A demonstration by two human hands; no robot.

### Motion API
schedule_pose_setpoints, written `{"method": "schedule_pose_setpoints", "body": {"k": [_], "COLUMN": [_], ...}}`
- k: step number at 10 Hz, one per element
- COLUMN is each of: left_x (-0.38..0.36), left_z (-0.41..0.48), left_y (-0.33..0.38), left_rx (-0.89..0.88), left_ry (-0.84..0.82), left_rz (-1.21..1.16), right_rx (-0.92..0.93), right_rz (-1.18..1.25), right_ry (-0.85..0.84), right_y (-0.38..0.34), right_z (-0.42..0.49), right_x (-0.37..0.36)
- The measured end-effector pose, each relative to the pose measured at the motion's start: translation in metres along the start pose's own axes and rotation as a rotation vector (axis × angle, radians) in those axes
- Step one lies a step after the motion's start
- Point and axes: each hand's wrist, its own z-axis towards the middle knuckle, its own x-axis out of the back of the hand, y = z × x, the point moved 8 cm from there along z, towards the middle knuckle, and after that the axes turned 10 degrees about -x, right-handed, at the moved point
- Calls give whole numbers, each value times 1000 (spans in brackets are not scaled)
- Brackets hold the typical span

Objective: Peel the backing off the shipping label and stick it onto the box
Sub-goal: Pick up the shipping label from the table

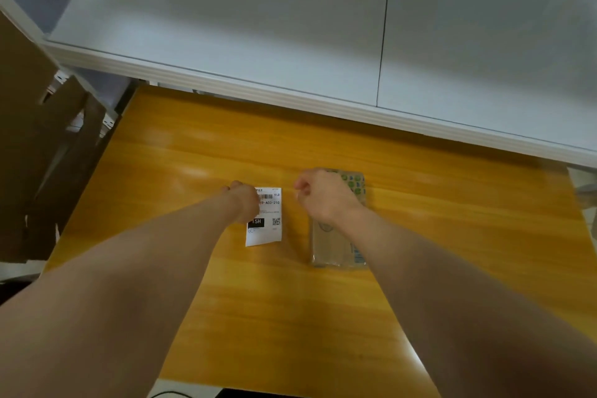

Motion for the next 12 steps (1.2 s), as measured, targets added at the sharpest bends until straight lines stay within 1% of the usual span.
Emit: {"method": "schedule_pose_setpoints", "body": {"k": [1,2,3,5,6,7,8,10,11,12], "left_x": [0,-2,8,50,75,99,125,165,174,178], "left_z": [-2,-6,-14,-44,-72,-105,-142,-212,-242,-266], "left_y": [-4,-6,2,29,51,71,88,130,148,163], "left_rx": [9,47,8,-129,-251,-372,-480,-696,-773,-826], "left_ry": [32,57,125,296,397,469,526,581,619,644], "left_rz": [-101,-416,-573,-830,-949,-1031,-1174,-1313,-1378,-1492], "right_rx": [-12,-53,-117,-173,-141,-66,1,180,231,265], "right_rz": [8,41,119,334,459,552,677,836,897,957], "right_ry": [4,0,-2,49,105,191,283,408,447,456], "right_y": [2,7,12,7,-8,-26,-39,-61,-63,-62], "right_z": [0,-1,-4,-13,-24,-46,-75,-142,-173,-199], "right_x": [0,0,3,25,47,80,115,170,189,203]}}
